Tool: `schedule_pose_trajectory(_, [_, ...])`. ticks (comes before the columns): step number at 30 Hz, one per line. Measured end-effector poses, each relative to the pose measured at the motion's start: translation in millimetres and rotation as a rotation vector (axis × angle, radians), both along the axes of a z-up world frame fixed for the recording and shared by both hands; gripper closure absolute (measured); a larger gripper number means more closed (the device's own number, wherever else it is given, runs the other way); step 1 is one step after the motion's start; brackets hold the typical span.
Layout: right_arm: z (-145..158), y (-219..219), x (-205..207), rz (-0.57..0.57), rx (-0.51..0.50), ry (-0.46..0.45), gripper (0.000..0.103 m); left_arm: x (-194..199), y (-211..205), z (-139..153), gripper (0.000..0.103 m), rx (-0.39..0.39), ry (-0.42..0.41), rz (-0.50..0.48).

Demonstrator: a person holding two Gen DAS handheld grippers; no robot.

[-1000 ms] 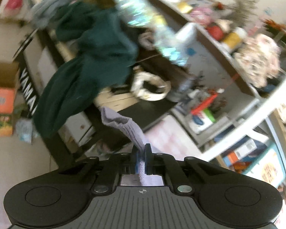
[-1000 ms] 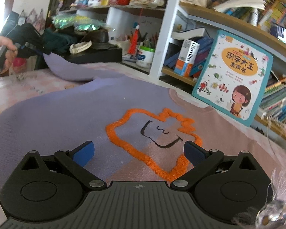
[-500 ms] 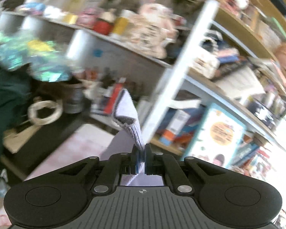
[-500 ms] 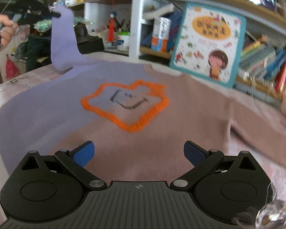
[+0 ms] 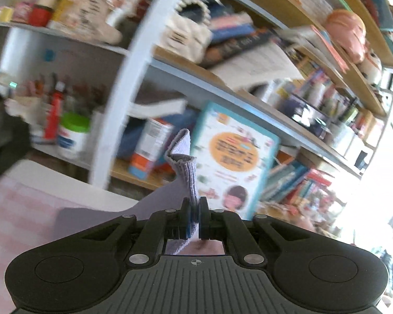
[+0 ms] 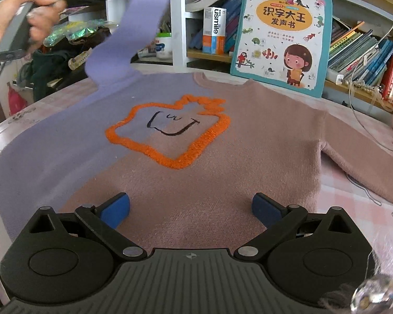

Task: Fold clothes
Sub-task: 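Lift the lavender sleeve and fold it across the sweater front, then release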

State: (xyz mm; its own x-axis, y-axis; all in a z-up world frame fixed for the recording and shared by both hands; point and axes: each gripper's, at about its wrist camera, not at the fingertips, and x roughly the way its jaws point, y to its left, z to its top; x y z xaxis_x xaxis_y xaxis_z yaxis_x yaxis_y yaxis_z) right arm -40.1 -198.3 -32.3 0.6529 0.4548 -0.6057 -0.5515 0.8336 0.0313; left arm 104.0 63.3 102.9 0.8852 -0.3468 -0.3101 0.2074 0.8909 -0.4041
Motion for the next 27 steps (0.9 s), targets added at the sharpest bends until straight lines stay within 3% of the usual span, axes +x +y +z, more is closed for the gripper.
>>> schedule_pose_trajectory(9, [0,0,1,0.003,-0.005,0.000,0.002,31,-81,-32,0.100,-0.009,0.078,-0.136])
schedule_pose_trajectory(18, [0,-1,1,0.003,-0.007,-0.001,0.002,56,-118,-80,0.098,-0.018,0.199,-0.172])
schedule_pose_trajectory(19, [0,-1,1,0.003,-0.008,-0.002,0.002,56,-119,-82,0.093,-0.036,0.212,-0.178])
schedule_pose_trajectory(21, [0,0,1,0.003,-0.009,-0.002,0.002,56,-119,-87,0.072,-0.066,0.230,-0.192])
schedule_pose_trajectory(22, [0,0,1,0.003,-0.009,-0.002,0.002,53,-120,-85,0.052,-0.067,0.222,-0.204])
schedule_pose_trajectory(23, [0,0,1,0.003,-0.008,-0.001,0.002,50,-120,-84,0.039,-0.068,0.214,-0.216])
schedule_pose_trajectory(27, [1,1,1,0.002,-0.009,-0.001,0.002,29,-119,-67,0.033,0.004,0.165,-0.255])
